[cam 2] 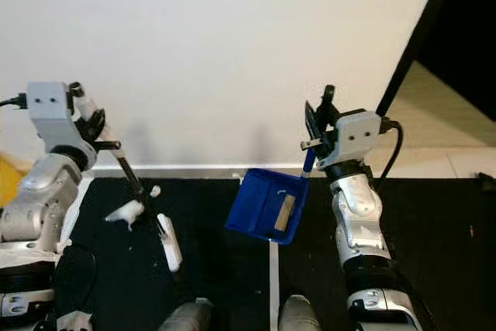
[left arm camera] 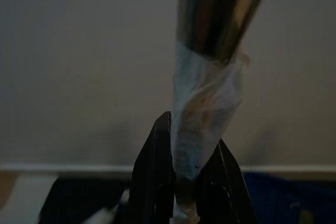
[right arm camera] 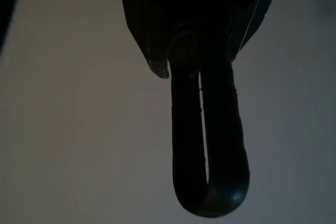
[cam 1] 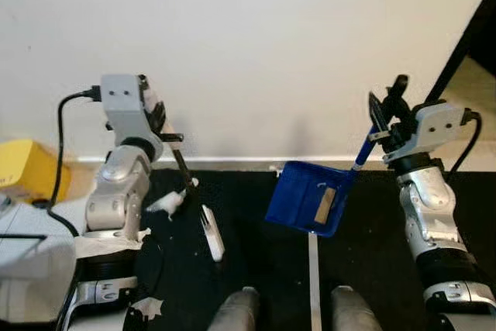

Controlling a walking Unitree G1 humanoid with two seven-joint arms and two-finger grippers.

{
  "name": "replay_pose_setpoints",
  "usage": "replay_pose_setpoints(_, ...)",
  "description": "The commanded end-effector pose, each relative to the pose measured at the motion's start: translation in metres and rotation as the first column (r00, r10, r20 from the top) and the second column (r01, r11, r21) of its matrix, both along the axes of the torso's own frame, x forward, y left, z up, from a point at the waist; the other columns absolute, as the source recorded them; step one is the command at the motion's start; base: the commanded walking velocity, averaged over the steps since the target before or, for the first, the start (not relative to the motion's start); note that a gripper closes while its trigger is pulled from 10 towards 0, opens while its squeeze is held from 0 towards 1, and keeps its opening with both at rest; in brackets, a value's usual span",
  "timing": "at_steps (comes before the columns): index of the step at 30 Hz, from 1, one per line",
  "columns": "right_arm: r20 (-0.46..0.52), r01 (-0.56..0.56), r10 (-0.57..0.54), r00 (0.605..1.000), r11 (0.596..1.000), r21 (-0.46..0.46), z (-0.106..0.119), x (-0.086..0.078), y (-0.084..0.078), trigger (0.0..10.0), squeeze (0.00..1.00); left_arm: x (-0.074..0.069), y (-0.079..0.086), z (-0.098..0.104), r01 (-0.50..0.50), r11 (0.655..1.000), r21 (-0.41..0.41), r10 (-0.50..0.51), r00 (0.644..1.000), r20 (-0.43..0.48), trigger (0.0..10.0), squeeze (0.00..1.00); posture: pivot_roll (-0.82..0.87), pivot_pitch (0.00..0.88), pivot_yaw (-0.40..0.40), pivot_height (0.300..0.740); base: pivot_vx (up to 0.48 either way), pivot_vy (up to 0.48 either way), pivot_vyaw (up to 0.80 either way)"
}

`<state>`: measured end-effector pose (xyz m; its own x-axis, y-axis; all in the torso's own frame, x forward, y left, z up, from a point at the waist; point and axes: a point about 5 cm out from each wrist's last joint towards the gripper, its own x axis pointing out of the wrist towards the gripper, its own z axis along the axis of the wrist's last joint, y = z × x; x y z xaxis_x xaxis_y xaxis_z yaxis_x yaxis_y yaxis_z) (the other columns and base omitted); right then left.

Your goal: Sweep floor

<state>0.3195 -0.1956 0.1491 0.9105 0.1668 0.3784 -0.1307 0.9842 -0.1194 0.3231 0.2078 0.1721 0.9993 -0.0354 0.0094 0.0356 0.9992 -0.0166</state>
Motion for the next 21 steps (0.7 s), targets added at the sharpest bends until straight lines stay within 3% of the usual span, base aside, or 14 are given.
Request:
replay_pose_setpoints(1,0.002,-0.008,0.007,1.000,0.999,0.049,0.002,-0.001,0.004,10.0,0.00,0.003,-0.004,0.005,0.010,1.000,-0.011,-0.010,0.999,0.042,10.0,0.00,-0.03,0.006,0.127,0.740,0.000,0.000,0.00)
replay_pose_setpoints(5,-0.020,-0.030,0.032,0.999,0.997,0.067,-0.001,-0.001,0.009,10.0,0.00,0.007,-0.013,0.007,0.017,0.999,-0.042,-0.014,0.998,0.061,10.0,0.00,-0.04,0.003,0.109,0.740,0.000,0.000,0.00)
replay_pose_setpoints(14,-0.064,-0.139,0.145,0.987,0.986,0.089,0.002,0.008,0.040,10.0,0.00,0.012,-0.029,0.002,-0.027,0.994,-0.107,0.039,0.994,0.106,10.0,0.00,-0.02,0.000,0.029,0.740,0.000,0.000,0.00)
replay_pose_setpoints(21,-0.076,-0.201,0.207,0.975,0.976,0.080,0.009,0.018,0.050,10.0,0.00,0.000,-0.028,-0.009,-0.092,0.982,-0.164,0.112,0.987,0.111,10.0,0.00,0.01,0.000,-0.040,0.740,0.000,0.000,0.00)
